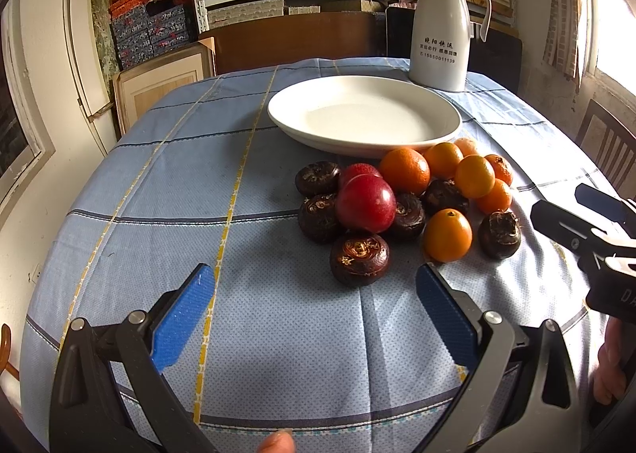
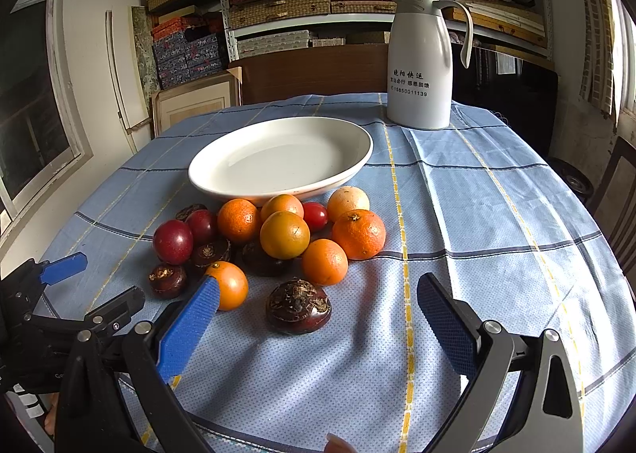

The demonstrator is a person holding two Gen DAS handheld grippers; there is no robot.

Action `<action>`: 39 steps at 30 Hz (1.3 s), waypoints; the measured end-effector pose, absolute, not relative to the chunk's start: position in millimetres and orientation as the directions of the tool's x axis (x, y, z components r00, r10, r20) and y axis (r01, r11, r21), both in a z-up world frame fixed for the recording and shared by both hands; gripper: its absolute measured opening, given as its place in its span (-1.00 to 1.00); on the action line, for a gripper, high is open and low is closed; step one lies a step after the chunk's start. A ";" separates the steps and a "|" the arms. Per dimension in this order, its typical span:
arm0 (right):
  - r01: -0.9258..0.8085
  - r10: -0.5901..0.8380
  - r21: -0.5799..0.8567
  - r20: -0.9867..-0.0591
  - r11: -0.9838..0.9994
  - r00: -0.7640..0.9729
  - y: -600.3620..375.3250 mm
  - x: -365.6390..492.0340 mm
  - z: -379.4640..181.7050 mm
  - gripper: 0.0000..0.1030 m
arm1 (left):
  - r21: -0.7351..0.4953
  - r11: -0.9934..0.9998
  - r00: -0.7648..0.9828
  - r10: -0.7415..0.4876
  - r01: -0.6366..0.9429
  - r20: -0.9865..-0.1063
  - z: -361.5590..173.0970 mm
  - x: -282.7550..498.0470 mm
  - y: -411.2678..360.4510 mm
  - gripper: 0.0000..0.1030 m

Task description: Organize fruits

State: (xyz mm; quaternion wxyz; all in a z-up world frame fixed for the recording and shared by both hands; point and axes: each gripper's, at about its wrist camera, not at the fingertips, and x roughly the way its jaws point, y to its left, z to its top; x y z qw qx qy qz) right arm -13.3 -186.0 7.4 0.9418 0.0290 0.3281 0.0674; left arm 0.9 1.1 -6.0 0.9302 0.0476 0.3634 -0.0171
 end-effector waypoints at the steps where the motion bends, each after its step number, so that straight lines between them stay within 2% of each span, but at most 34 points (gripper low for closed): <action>1: -0.108 0.146 0.099 -0.614 0.989 0.776 -186.1 -13.2 7.5 0.93 | 0.076 0.995 0.735 0.003 0.066 -0.678 -5.9 0.9 1.1 0.92; 39: -0.111 0.148 0.098 -0.611 0.989 0.778 -185.7 -13.9 8.0 0.93 | 0.075 0.995 0.726 0.002 0.069 -0.688 -12.1 1.8 1.8 0.92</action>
